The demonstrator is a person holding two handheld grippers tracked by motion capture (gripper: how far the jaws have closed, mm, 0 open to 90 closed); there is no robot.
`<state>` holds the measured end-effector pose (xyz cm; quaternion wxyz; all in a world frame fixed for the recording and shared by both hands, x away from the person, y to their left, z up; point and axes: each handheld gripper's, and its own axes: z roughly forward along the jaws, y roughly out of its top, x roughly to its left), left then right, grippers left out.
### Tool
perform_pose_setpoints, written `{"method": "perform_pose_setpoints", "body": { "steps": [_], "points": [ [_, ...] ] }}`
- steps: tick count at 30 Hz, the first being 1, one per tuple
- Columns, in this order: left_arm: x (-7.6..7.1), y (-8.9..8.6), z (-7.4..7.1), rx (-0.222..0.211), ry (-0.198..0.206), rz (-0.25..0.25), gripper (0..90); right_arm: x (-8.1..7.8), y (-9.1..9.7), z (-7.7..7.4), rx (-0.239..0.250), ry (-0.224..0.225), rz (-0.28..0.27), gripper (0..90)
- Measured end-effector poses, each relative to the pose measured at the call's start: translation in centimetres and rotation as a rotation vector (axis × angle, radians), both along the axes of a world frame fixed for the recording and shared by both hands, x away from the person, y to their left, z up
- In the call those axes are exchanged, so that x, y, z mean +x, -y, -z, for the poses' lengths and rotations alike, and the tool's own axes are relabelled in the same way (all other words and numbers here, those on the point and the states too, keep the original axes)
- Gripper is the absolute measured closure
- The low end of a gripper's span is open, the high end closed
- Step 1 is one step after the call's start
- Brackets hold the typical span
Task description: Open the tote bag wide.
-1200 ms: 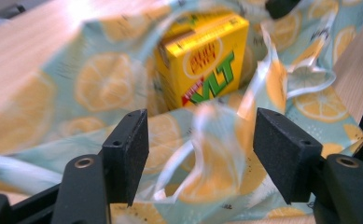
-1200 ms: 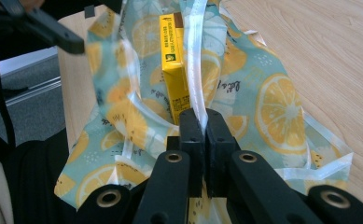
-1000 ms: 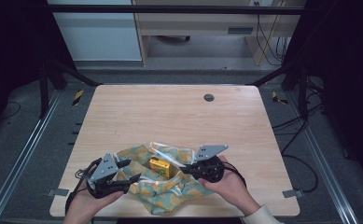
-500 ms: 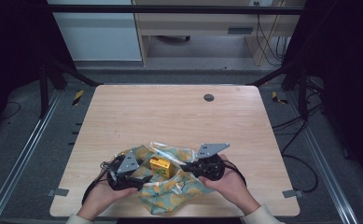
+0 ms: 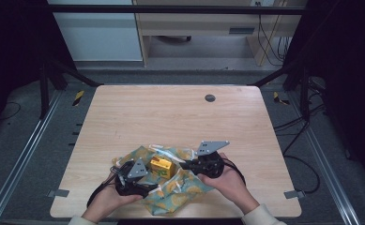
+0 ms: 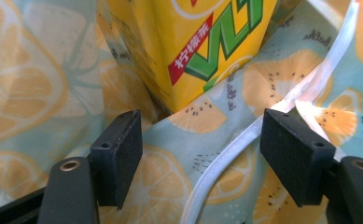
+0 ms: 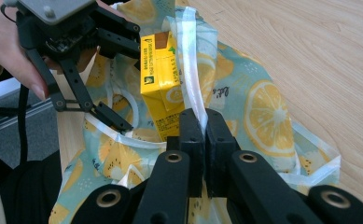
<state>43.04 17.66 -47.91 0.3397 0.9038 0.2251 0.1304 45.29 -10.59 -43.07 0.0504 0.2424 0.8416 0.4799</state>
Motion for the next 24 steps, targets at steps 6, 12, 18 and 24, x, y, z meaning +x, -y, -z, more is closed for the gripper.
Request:
{"method": "perform_pose_setpoints", "body": {
  "steps": [6, 12, 18, 24],
  "points": [
    [0.4, 0.2, 0.5, 0.029, -0.011, 0.011, 34.2, 0.2, 0.0, -0.1, 0.002, 0.004, 0.005, 88.1],
    [0.4, 0.3, 0.7, 0.048, -0.017, 0.019, 41.9, 0.3, 0.1, -0.1, 0.005, 0.007, 0.009, 88.3],
    [0.3, 0.5, 0.9, 0.059, -0.022, 0.022, 49.8, 0.5, 0.0, -0.2, 0.007, 0.014, 0.016, 88.6],
    [0.2, 0.4, 1.1, 0.044, -0.030, 0.014, 49.6, 1.8, 0.2, -0.2, 0.012, 0.015, 0.054, 88.8]
  ]
}}
